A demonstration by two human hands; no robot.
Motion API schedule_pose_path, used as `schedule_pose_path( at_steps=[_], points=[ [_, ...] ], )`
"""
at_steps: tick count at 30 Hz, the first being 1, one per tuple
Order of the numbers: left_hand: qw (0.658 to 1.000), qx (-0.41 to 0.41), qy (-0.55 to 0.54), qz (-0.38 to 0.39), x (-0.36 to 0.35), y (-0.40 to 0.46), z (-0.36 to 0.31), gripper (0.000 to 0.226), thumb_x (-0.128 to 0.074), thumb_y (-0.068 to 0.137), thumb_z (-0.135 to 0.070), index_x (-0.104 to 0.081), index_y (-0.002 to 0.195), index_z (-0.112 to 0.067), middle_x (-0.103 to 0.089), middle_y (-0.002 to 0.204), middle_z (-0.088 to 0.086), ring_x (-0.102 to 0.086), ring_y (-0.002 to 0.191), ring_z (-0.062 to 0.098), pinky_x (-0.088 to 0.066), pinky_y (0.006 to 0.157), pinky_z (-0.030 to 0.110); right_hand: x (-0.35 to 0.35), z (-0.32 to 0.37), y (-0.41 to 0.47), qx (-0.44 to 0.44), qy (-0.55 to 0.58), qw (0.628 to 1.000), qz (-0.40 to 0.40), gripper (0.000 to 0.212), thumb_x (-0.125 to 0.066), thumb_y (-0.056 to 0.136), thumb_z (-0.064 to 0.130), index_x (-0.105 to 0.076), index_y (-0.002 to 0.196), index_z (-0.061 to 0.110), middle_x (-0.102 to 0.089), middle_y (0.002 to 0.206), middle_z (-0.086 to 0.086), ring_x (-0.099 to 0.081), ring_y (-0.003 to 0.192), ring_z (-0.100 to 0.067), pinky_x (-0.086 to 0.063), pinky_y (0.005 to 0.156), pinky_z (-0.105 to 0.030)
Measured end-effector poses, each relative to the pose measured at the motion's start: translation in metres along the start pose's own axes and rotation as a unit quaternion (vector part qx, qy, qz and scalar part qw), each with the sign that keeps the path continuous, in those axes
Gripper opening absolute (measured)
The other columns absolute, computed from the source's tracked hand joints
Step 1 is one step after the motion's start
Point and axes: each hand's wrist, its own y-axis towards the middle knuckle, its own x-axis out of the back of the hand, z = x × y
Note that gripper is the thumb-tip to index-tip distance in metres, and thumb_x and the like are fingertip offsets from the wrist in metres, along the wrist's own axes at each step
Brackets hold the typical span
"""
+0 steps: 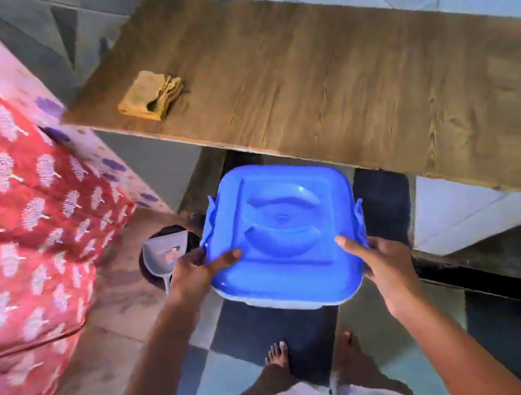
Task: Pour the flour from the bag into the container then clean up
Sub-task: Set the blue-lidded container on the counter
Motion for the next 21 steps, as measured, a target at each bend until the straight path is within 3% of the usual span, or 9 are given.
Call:
schedule_pose_path(
  at_steps=[2, 5, 7, 10, 13, 15, 17, 18, 21],
  points=[
    [1.000, -0.016, 0.013, -0.001, 0.006, -0.014, -0.032, 0.082, -0.100, 0.037, -0.049, -0.077, 0.102, -0.005, -0.079, 0.100, 0.008, -0.076, 0.091, 0.026, -0.063, 0.083, 0.041, -0.004, 0.026, -0.018, 0.029, 0.004, 1.000, 0.004, 0.101, -0.091, 0.043, 0.069, -0.054, 0.086, -0.015, -0.059, 0.079, -0.009, -0.052, 0.076, -0.018, -0.042, 0.071, -0.039],
    [0.998, -0.042, 0.034, -0.020, 0.009, -0.026, -0.076, 0.034, -0.094, 0.065, -0.021, -0.073, 0.084, -0.004, -0.075, 0.067, -0.009, -0.070, 0.058, 0.006, -0.054, 0.053, 0.017, -0.009, 0.064, -0.034, 0.059, 0.024, 0.998, 0.013, 0.082, -0.089, 0.052, 0.063, -0.063, 0.083, -0.009, -0.060, 0.079, -0.010, -0.051, 0.077, -0.019, -0.047, 0.074, -0.041],
    [0.997, -0.050, 0.048, -0.020, 0.007, -0.030, -0.106, 0.027, -0.092, 0.068, -0.017, -0.070, 0.078, -0.005, -0.069, 0.054, -0.012, -0.064, 0.047, 0.002, -0.047, 0.044, 0.012, -0.011, 0.087, -0.038, 0.084, 0.033, 0.996, 0.016, 0.080, -0.089, 0.052, 0.062, -0.065, 0.084, -0.007, -0.061, 0.081, -0.009, -0.054, 0.078, -0.019, -0.052, 0.077, -0.042],
    [0.997, -0.051, 0.066, -0.008, -0.001, -0.027, -0.150, 0.044, -0.097, 0.058, -0.029, -0.072, 0.083, -0.002, -0.076, 0.066, -0.001, -0.069, 0.052, 0.009, -0.053, 0.047, 0.019, -0.013, 0.119, -0.031, 0.133, 0.044, 0.990, -0.014, 0.098, -0.088, 0.053, 0.066, -0.049, 0.091, -0.016, -0.051, 0.083, -0.005, -0.049, 0.079, -0.017, -0.045, 0.075, -0.039],
    [0.995, -0.053, 0.083, 0.002, -0.018, -0.017, -0.193, 0.057, -0.096, 0.057, -0.036, -0.072, 0.097, -0.001, -0.078, 0.088, 0.014, -0.075, 0.061, 0.023, -0.059, 0.049, 0.034, -0.010, 0.155, -0.014, 0.161, 0.057, 0.983, -0.060, 0.084, -0.086, 0.067, 0.056, -0.034, 0.071, -0.010, -0.040, 0.077, -0.009, -0.046, 0.074, -0.019, -0.046, 0.070, -0.036],
    [0.993, -0.070, 0.094, 0.011, -0.031, -0.003, -0.221, 0.067, -0.097, 0.049, -0.046, -0.074, 0.100, -0.010, -0.080, 0.092, 0.008, -0.078, 0.075, 0.026, -0.063, 0.066, 0.046, -0.004, 0.176, 0.003, 0.179, 0.064, 0.977, -0.094, 0.079, -0.085, 0.072, 0.050, -0.026, 0.065, -0.002, -0.036, 0.075, -0.010, -0.045, 0.072, -0.020, -0.048, 0.067, -0.034],
    [0.988, -0.091, 0.121, 0.017, -0.048, 0.018, -0.249, 0.085, -0.098, 0.032, -0.059, -0.077, 0.102, -0.014, -0.080, 0.096, 0.002, -0.077, 0.090, 0.024, -0.060, 0.090, 0.049, 0.006, 0.200, 0.027, 0.195, 0.069, 0.973, -0.106, 0.082, -0.085, 0.070, 0.054, -0.030, 0.067, -0.008, -0.038, 0.074, -0.010, -0.047, 0.070, -0.020, -0.050, 0.063, -0.031],
    [0.987, -0.099, 0.127, 0.014, -0.058, 0.031, -0.262, 0.092, -0.097, 0.027, -0.062, -0.077, 0.103, -0.012, -0.080, 0.097, 0.001, -0.077, 0.093, 0.024, -0.059, 0.094, 0.048, 0.012, 0.212, 0.042, 0.203, 0.070, 0.971, -0.103, 0.088, -0.085, 0.066, 0.059, -0.034, 0.069, -0.013, -0.041, 0.074, -0.011, -0.048, 0.070, -0.020, -0.051, 0.063, -0.031],
    [0.985, -0.118, 0.130, 0.004, -0.095, 0.062, -0.298, 0.097, -0.094, 0.028, -0.059, -0.076, 0.105, -0.003, -0.080, 0.093, 0.004, -0.077, 0.089, 0.024, -0.063, 0.084, 0.039, 0.027, 0.249, 0.088, 0.230, 0.074, 0.965, -0.101, 0.109, -0.082, 0.052, 0.077, -0.045, 0.081, -0.022, -0.049, 0.078, -0.013, -0.051, 0.072, -0.020, -0.052, 0.068, -0.035]
  ],
)
